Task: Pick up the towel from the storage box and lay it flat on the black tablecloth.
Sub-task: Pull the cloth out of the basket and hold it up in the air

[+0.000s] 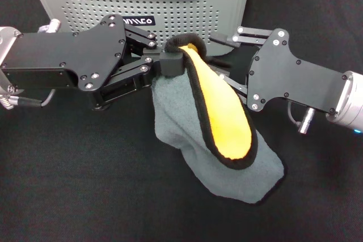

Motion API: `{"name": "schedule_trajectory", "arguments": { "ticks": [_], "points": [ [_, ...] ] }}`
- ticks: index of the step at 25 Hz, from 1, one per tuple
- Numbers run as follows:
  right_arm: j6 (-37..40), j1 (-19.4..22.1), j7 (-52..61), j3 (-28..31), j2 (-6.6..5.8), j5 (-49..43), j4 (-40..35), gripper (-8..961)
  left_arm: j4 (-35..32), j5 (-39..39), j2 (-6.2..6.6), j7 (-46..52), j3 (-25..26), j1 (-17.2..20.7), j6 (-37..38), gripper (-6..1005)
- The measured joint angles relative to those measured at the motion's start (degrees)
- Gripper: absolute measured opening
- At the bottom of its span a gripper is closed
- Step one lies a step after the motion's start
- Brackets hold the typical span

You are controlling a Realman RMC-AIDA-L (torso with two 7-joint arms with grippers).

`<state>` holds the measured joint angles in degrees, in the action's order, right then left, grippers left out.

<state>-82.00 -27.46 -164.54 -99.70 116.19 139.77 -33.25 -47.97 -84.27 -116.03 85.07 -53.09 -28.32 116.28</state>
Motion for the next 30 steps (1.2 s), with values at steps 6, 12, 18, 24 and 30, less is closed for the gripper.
{"name": "schedule_trajectory", "arguments": {
  "ticks": [6, 12, 18, 24, 30],
  "points": [
    [1.2, -0.7, 0.0, -0.7, 0.0, 0.0, 0.0, 312, 0.0, 0.0, -0.03, 0.0, 0.0, 0.1, 0.0, 38],
    [1.0, -0.8, -0.3, -1.1, 0.0, 0.0, 0.0, 157, 0.0, -0.2, -0.08, 0.0, 0.0, 0.0, 0.0, 38],
    [0.5, -0.4, -0.8, -1.1, 0.0, 0.0, -0.5, 108, 0.0, -0.4, -0.07, 0.0, 0.0, 0.3, 0.0, 38],
    [0.8, -0.7, -0.8, -1.1, 0.0, 0.0, -0.2, 92, 0.0, -0.3, -0.07, 0.0, -2.0, 0.0, 0.1, 38],
    [1.7, -1.0, -0.5, -1.0, 0.0, 0.0, -0.6, 88, 0.0, -0.2, -0.63, 0.0, -2.4, 0.0, 0.1, 39]
  ]
}}
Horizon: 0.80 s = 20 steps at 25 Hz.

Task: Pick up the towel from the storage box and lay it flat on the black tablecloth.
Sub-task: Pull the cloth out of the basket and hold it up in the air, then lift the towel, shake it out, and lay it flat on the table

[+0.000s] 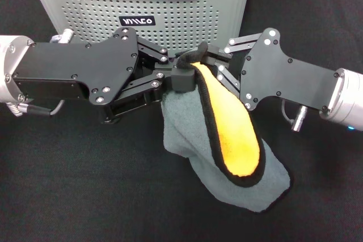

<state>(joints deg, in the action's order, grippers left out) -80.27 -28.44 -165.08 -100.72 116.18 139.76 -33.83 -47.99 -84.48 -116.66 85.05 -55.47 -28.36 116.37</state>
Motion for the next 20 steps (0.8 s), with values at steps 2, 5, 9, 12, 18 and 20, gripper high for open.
{"name": "schedule_trajectory", "arguments": {
  "ticks": [2, 5, 9, 12, 18, 20],
  "points": [
    [0.5, -0.2, 0.3, 0.0, 0.0, 0.6, 0.0, 87, 0.0, 0.0, -0.05, 0.0, 0.0, 0.1, 0.0, 39],
    [0.4, 0.1, 0.4, -0.1, 0.0, 1.7, 0.0, 85, 0.5, 0.0, -0.12, 0.0, 0.0, 0.3, 0.0, 39],
    [-0.3, 0.7, 0.4, -0.2, 0.0, 2.2, 0.0, 23, 2.4, 0.0, -0.14, -0.6, 0.3, 0.4, 0.0, 39],
    [-1.1, 0.9, 0.5, -0.3, 0.0, 2.7, -0.1, 7, 4.3, 0.1, -0.12, -1.4, 1.4, 0.4, 0.0, 39],
    [-1.7, 1.9, 1.8, -0.2, 0.0, 3.8, -2.0, 7, 11.8, -0.6, 0.13, -2.0, 6.0, 0.2, -0.9, 82],
    [-1.5, 2.3, 1.9, 0.1, 0.0, 4.0, -3.4, 7, 13.6, -1.4, 0.26, -2.4, 6.3, 0.4, -1.7, 122]
  ]
}}
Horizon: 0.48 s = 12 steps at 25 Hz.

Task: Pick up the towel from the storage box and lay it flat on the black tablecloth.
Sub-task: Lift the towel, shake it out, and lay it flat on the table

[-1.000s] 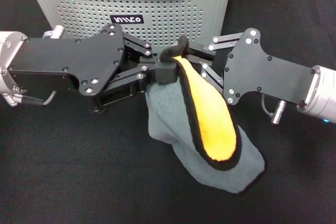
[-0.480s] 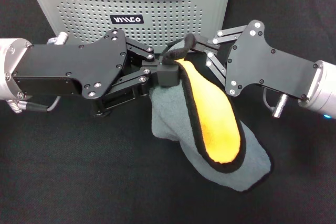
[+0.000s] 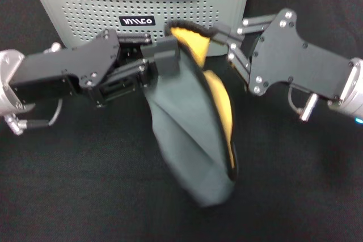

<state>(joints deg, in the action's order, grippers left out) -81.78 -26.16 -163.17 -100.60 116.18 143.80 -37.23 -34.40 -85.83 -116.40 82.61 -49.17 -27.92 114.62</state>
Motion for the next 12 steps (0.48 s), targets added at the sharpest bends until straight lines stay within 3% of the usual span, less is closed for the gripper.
{"name": "schedule_trajectory", "arguments": {
  "ticks": [4, 12],
  "points": [
    [1.2, 0.9, 1.3, 1.4, -0.23, 0.3, -3.8, 7, 1.7, -1.9, -0.59, -1.8, 0.0, 0.9, -1.7, 246],
    [7.2, 2.2, 8.9, 7.7, -0.67, -5.8, -14.7, 7, 2.0, -3.5, -2.25, -3.5, 0.1, 3.7, -5.3, 245]
  ]
}}
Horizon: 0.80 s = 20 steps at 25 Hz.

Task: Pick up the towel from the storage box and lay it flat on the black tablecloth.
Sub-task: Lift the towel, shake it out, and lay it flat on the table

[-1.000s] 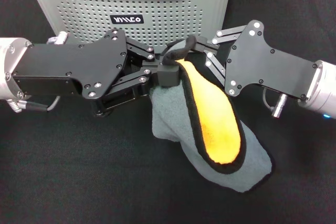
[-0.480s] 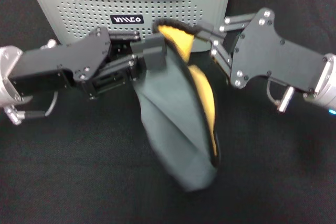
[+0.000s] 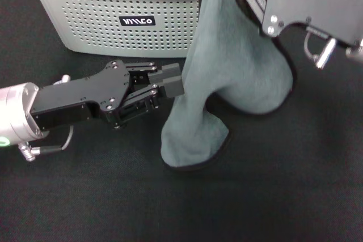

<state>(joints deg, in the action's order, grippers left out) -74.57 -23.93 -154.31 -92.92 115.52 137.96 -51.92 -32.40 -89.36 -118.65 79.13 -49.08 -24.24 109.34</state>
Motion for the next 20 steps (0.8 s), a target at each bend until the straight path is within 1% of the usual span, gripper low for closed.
{"name": "schedule_trajectory", "arguments": {
  "ticks": [4, 6, 7, 10, 12, 15, 20],
  "points": [
    [6.7, 3.3, 4.3, 1.7, 0.04, -5.8, -12.1, 7, 0.0, -0.1, -0.48, -0.6, -0.3, 0.9, -0.2, 245],
    [12.2, 6.1, 7.0, 1.7, 0.1, -10.1, -20.7, 7, 0.0, -0.1, -0.72, -1.1, -0.3, 1.2, 0.0, 246],
    [14.4, 6.9, 8.4, 1.7, 0.12, -11.7, -23.5, 7, 0.0, -0.1, -0.84, -1.3, -0.3, 1.3, 0.1, 246],
    [21.0, 8.7, 15.8, 1.7, 0.14, -18.3, -32.3, 7, 0.2, -0.1, -1.01, -1.9, -0.4, 1.8, 0.7, 246],
    [24.1, 8.8, 22.2, 1.7, 0.08, -22.6, -36.3, 7, 0.8, -0.1, -1.02, -2.5, -0.5, 1.9, 1.2, 246],
    [28.5, 8.4, 36.6, 1.9, -0.05, -32.9, -42.5, 7, 2.2, -0.1, -1.04, -3.5, -0.5, 1.7, 1.4, 246],
    [29.1, 6.4, 56.5, 2.5, -0.04, -49.9, -50.9, 7, 3.7, -0.2, -1.11, -5.0, -0.5, 1.1, 0.8, 247]
  ]
}}
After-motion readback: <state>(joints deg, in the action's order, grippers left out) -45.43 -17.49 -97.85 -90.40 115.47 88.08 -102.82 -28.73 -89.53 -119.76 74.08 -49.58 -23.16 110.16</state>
